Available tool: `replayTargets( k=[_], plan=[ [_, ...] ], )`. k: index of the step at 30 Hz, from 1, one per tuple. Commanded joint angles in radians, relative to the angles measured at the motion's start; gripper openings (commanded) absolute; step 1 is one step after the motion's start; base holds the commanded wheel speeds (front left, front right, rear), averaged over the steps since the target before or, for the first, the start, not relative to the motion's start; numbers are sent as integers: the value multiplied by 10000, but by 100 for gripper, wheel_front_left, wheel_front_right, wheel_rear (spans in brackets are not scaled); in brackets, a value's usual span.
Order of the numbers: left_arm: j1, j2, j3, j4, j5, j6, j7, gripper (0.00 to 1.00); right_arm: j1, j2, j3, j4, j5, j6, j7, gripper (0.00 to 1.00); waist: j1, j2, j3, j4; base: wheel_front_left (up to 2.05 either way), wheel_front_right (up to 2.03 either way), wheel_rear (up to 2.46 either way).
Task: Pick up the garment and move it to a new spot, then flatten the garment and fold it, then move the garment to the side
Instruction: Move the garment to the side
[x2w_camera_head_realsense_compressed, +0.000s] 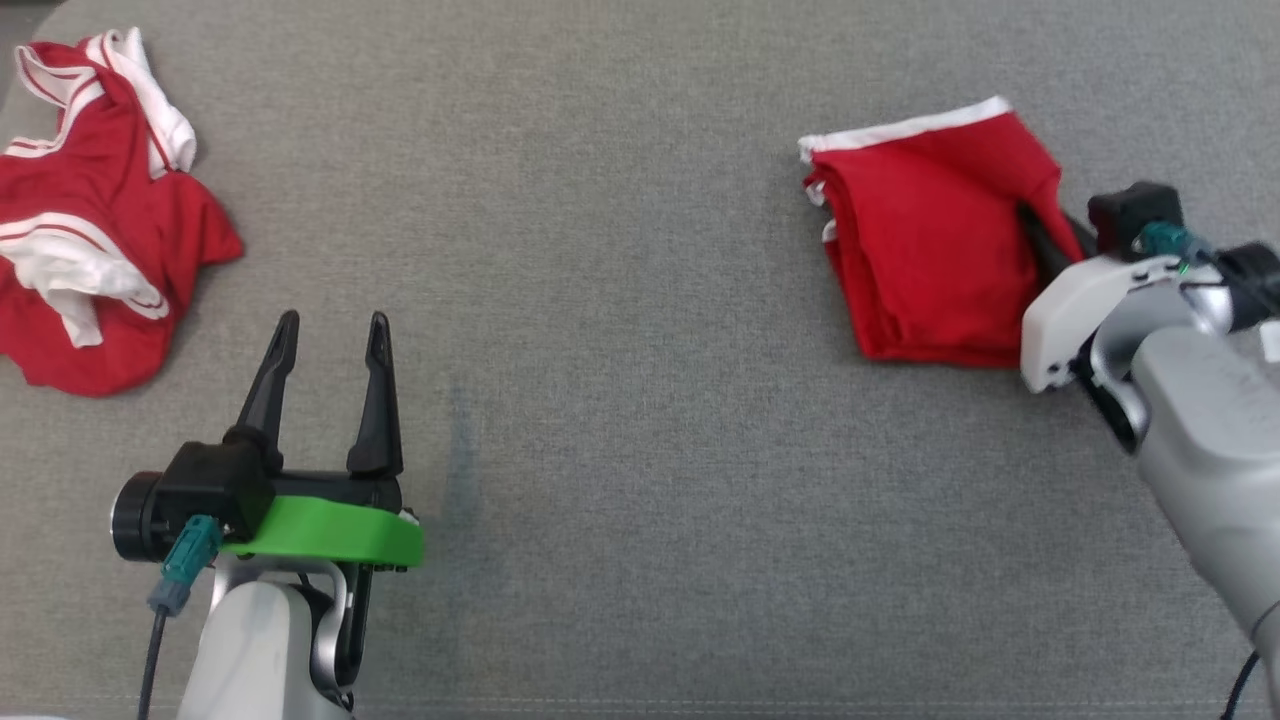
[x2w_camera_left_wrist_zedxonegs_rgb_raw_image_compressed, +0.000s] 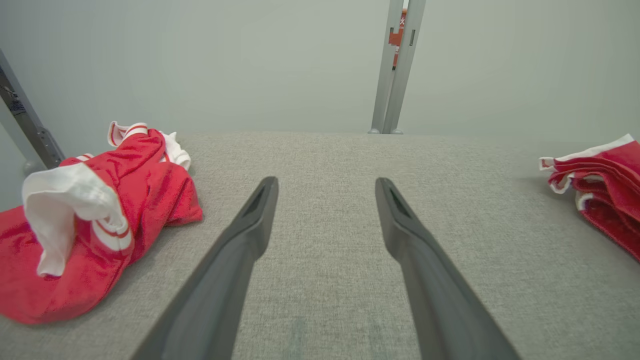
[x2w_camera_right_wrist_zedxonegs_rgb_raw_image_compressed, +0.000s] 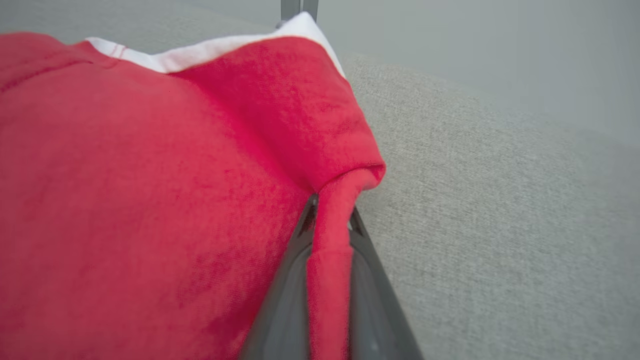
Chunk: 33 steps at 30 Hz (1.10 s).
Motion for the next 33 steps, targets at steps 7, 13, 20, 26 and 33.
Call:
replayTargets(
  k=[7, 13, 20, 26, 33],
  plan=[
    [-966, 184, 141, -623, 327, 3, -11, 100, -1669, -1937, 1118, -744, 603, -20, 617, 0, 0, 0, 2312, -1454, 0, 0, 0],
    [-1236, 493, 197, -1098, 566, 43, -13, 100, -2595, -3399, 1485, -1057, 1193, -20, 833, 0, 0, 0, 3011, -2237, 0, 0, 0],
    [-1053, 780, 280, -1751, 634, 111, 52, 100, -3436, -4491, 1819, -1235, 1690, -18, 1228, 0, 0, 0, 3298, -2583, 0, 0, 0],
    [-852, 946, 342, -2274, 603, 196, 255, 100, -4252, -4780, 2120, -1196, 1726, -18, 1466, 0, 0, 0, 3418, -2607, 0, 0, 0],
    [-868, 941, 207, -2382, 574, 238, 357, 100, -4909, -4671, 2212, -455, 1621, -18, 1333, 100, 0, 0, 3426, -2435, 0, 0, 0]
  ],
)
